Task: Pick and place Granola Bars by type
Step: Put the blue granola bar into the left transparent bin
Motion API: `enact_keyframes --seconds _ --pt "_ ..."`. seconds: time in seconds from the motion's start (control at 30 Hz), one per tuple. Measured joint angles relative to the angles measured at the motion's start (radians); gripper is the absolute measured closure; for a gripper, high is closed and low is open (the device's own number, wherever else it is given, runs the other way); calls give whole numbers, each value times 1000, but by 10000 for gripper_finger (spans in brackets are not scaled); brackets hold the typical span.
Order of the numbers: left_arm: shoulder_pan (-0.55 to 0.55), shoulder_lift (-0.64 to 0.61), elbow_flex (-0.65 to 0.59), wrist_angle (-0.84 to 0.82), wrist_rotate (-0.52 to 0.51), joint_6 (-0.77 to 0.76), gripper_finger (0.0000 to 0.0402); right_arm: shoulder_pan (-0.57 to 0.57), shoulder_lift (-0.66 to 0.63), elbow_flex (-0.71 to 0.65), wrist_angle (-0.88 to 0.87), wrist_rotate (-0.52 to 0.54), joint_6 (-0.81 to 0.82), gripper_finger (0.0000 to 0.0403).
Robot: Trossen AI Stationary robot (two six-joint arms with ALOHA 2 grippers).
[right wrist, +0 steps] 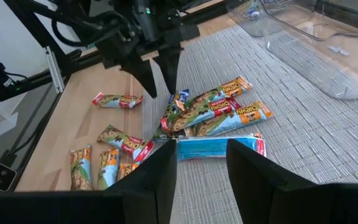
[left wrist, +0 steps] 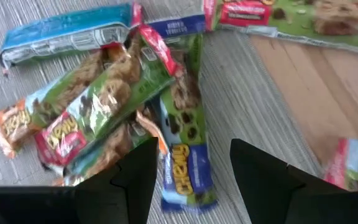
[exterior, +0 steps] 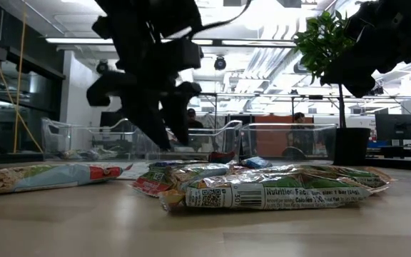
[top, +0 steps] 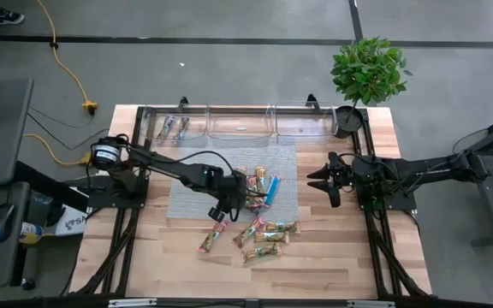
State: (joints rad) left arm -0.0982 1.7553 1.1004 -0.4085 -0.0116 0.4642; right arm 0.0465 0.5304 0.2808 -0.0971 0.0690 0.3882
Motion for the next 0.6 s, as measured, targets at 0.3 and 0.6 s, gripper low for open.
enact_keyframes --seconds 0.3,0.6 --pt "0 62 0 13 -33 3 204 0 18 0 2 -17 1 279" --pt "49 90 1 12 -38 -30 204 0 21 0 3 -21 4 279"
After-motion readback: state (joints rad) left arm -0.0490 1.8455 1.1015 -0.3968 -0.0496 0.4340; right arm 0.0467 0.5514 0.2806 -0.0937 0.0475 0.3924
